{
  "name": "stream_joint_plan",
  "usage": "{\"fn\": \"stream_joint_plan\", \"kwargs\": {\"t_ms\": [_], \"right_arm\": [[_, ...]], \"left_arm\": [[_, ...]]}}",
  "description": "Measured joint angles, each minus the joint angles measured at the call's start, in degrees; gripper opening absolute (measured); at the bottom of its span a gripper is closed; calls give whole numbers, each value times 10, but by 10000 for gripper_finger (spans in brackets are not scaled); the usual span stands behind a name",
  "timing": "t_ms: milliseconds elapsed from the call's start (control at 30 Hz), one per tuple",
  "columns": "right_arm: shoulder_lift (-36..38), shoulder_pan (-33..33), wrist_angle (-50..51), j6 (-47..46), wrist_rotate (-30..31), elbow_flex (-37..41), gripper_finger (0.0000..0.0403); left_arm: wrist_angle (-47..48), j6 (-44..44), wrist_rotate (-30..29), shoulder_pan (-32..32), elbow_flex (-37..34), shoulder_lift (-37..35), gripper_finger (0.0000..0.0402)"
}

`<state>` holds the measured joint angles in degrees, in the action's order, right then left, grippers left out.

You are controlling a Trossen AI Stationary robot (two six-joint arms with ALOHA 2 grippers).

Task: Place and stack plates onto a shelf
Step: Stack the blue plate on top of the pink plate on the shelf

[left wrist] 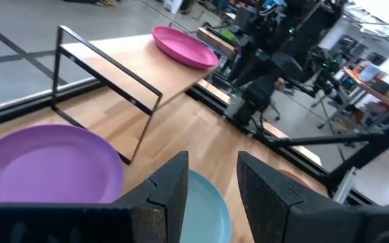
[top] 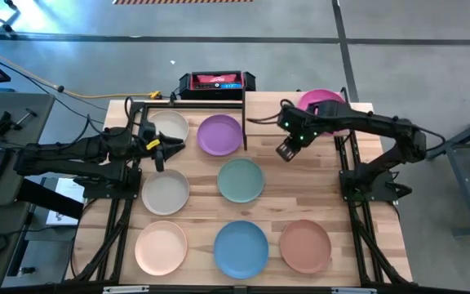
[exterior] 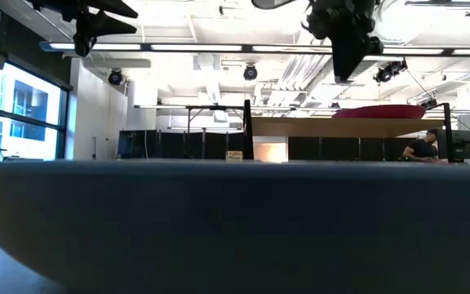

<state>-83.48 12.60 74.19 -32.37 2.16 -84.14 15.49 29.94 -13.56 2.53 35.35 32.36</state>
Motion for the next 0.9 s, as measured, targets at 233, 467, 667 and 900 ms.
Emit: {"fn": "stream_joint_plan", "kwargs": {"t_ms": [233, 467, 667, 900], "right_arm": [[0, -67, -18, -89, -1, 0, 85], [0, -128, -29, -169, 34, 0, 85], [0, -161, -29, -203, 65, 0, 85], [0, -173, -29, -207, 67, 0, 85]], "left_arm": [[20, 22, 19, 0, 0, 11, 115], [108, 93, 80, 0, 0, 61, 115], [126, 151, 115, -11, 0, 120, 115], [128, 251, 120, -56, 0, 182, 115]]}}
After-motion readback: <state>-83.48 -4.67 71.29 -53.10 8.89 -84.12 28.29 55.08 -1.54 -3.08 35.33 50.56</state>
